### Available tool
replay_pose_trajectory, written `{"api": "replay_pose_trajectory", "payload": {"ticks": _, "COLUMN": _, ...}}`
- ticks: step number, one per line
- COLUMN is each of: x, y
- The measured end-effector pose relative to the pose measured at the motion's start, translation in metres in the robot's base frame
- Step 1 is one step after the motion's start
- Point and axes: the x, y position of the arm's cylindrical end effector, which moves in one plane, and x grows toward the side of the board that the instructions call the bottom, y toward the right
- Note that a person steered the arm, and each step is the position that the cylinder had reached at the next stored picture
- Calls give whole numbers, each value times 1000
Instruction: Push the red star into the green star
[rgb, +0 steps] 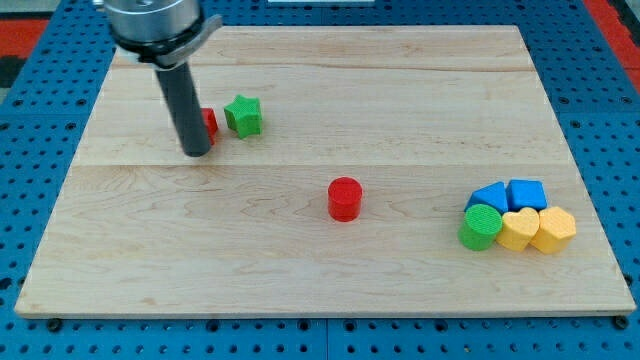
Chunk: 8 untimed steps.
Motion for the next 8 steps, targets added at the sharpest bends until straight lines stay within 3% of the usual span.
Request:
{"api": "replay_pose_trajectory", "payload": {"ticks": 1, "x": 6, "y": -31}}
{"api": "replay_pose_trajectory", "payload": {"ticks": 2, "x": -14, "y": -64}}
{"api": "replay_pose_trajectory", "payload": {"ticks": 4, "x": -28, "y": -65}}
{"api": "replay_pose_trajectory", "payload": {"ticks": 8, "x": -10, "y": 1}}
